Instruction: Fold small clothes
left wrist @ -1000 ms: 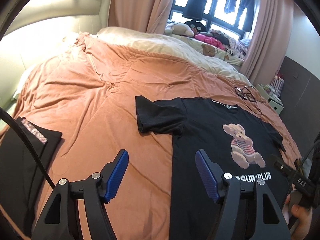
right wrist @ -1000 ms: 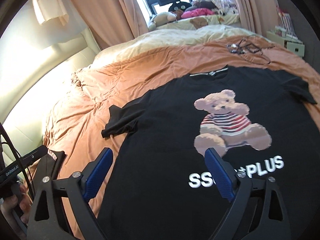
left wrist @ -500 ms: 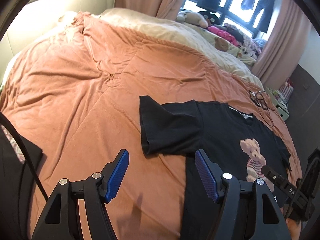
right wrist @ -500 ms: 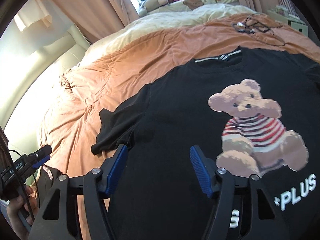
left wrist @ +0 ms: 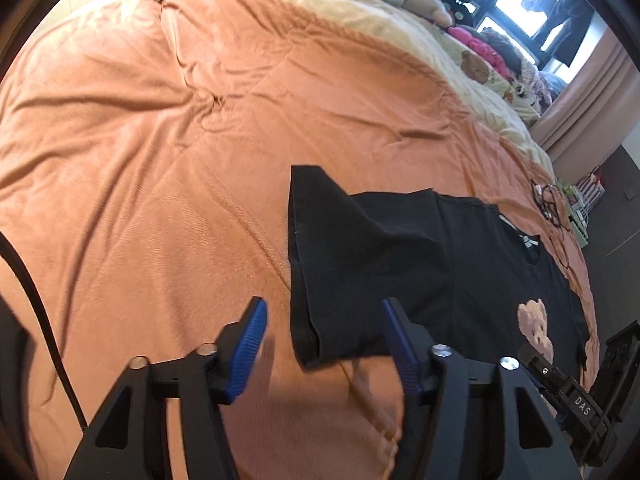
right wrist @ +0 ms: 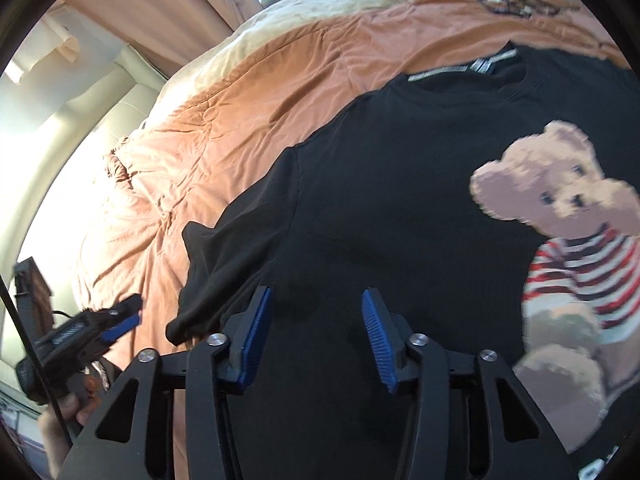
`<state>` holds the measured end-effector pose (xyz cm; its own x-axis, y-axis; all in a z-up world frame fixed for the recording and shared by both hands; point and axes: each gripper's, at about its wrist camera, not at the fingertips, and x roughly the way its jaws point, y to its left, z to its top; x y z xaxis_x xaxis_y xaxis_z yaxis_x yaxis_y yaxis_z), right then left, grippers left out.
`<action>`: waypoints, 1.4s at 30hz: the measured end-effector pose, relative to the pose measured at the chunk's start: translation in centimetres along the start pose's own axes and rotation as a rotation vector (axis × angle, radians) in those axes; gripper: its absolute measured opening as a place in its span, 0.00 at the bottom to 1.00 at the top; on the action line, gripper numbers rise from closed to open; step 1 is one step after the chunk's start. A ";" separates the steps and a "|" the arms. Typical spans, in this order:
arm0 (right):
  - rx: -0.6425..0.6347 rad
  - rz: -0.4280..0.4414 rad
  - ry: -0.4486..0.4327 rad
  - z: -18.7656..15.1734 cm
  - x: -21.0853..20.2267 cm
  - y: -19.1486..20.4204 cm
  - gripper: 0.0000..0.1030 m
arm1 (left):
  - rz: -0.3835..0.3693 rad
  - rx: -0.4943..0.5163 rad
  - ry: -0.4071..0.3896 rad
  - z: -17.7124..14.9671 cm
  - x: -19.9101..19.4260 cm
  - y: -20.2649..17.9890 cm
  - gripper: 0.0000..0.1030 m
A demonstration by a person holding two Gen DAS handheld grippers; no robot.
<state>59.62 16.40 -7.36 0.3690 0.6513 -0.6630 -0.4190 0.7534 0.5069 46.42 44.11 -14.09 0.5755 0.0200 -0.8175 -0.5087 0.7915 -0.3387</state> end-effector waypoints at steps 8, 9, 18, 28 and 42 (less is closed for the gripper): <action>0.064 0.081 0.032 1.0 4.5 -1.2 0.33 | -0.015 -0.032 0.076 0.6 4.4 1.0 0.51; 0.075 0.092 0.038 1.0 4.9 -1.5 0.31 | -0.030 -0.045 0.096 0.5 5.1 1.2 0.51; 0.141 0.190 0.083 1.0 7.9 -2.9 0.11 | -0.048 -0.021 0.107 0.5 3.7 -0.3 0.10; 0.145 0.238 0.120 0.8 10.5 -2.1 0.08 | -0.061 0.044 0.028 3.0 0.2 -4.6 0.07; 0.161 0.253 0.095 2.5 10.0 -2.7 0.11 | -0.165 0.114 -0.008 4.1 -2.1 -10.7 0.06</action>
<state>66.54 21.15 -14.00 0.1875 0.8145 -0.5490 -0.3479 0.5778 0.7384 53.30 38.08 -6.80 0.6508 -0.1113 -0.7511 -0.3313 0.8485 -0.4127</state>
